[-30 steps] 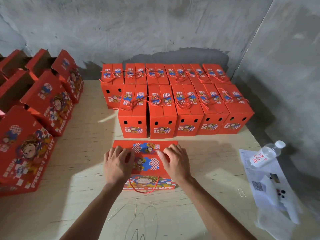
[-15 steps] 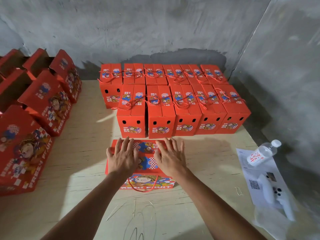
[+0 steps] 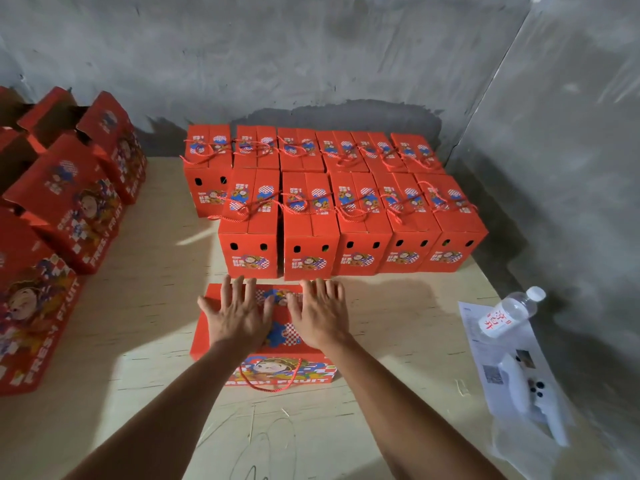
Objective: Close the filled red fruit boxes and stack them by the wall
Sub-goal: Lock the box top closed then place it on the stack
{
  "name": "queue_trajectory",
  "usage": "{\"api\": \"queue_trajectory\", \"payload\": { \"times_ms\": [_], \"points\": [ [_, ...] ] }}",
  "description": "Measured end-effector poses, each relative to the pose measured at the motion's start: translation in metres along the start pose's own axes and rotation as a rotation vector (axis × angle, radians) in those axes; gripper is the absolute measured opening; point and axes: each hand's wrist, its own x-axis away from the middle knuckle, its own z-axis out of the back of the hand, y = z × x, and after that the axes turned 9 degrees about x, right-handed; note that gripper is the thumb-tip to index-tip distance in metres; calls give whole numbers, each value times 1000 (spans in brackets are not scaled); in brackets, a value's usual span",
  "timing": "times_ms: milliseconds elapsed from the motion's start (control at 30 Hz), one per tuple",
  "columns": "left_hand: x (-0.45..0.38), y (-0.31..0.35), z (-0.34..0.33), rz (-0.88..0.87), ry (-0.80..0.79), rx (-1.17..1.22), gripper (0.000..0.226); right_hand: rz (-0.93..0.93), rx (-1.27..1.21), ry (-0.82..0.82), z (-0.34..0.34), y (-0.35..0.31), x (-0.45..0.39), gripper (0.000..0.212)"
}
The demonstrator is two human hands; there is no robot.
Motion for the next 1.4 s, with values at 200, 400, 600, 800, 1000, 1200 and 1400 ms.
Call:
{"api": "queue_trajectory", "payload": {
  "times_ms": [200, 400, 600, 800, 1000, 1200, 1400],
  "points": [
    [0, -4, -4, -24, 36, 48, 68, -16, -88, 124, -1, -2, -1, 52],
    [15, -9, 0, -249, 315, 215, 38, 117, -152, 325, 3, -6, 13, 29],
    [39, -26, -7, -400, 425, 229, 27, 183, -208, 413, -5, 1, 42, 36],
    [47, -19, -6, -386, 441, 229, 26, 133, -241, 433, -3, -2, 46, 35],
    [43, -10, 1, -244, 401, 286, 26, 28, -291, 355, 9, -12, 27, 31],
    [32, -8, 6, -165, 289, 301, 25, 158, -289, 152, 17, -4, 4, 37],
    [16, -9, 9, -247, 125, 56, 40, 235, -217, 136, 10, -1, -5, 29]
  ]
}}
